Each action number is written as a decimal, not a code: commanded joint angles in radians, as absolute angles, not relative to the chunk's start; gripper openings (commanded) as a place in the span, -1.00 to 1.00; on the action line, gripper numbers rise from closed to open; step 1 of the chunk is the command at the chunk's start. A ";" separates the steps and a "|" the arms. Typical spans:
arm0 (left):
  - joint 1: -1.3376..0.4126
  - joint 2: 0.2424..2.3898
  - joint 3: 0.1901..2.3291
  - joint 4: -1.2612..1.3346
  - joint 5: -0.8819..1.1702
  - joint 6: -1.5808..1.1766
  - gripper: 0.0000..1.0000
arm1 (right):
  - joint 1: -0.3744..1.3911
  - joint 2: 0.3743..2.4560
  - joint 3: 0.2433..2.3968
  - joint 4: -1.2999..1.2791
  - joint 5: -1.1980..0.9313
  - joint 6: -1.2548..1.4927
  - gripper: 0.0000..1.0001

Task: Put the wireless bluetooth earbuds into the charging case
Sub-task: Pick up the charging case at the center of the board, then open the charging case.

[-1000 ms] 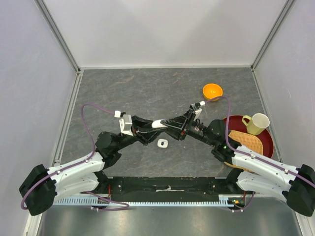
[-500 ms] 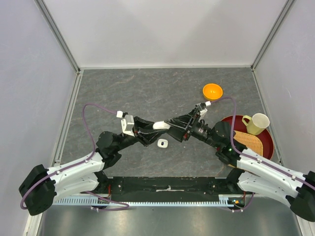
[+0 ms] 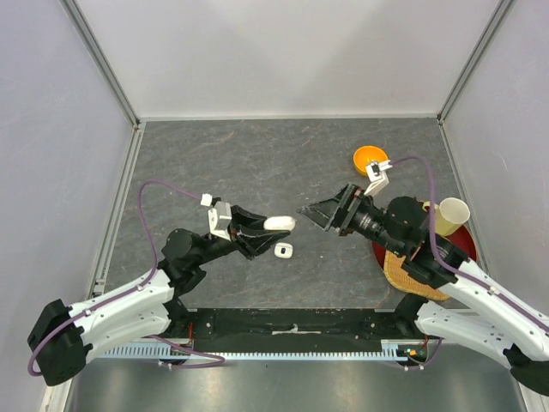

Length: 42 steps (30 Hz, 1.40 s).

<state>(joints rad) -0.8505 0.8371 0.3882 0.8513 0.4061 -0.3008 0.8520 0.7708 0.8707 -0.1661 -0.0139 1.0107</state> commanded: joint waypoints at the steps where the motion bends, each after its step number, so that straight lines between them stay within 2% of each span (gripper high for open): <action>1: -0.851 0.834 0.449 0.818 0.456 -0.262 -0.95 | 0.850 0.834 0.911 -0.195 -0.133 0.865 0.76; 25: -0.851 0.862 0.466 0.813 0.434 -0.264 -0.95 | 0.850 0.864 0.943 -0.178 -0.244 0.787 0.62; 42: -0.851 0.865 0.474 0.824 0.443 -0.275 -0.95 | 0.850 0.885 0.960 -0.227 -0.236 0.752 0.57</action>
<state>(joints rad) -0.8497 0.8669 0.4274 0.7864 0.4469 -0.2947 0.8471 0.8864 0.9173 -0.2298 -0.2462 0.7734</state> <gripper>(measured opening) 0.363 0.790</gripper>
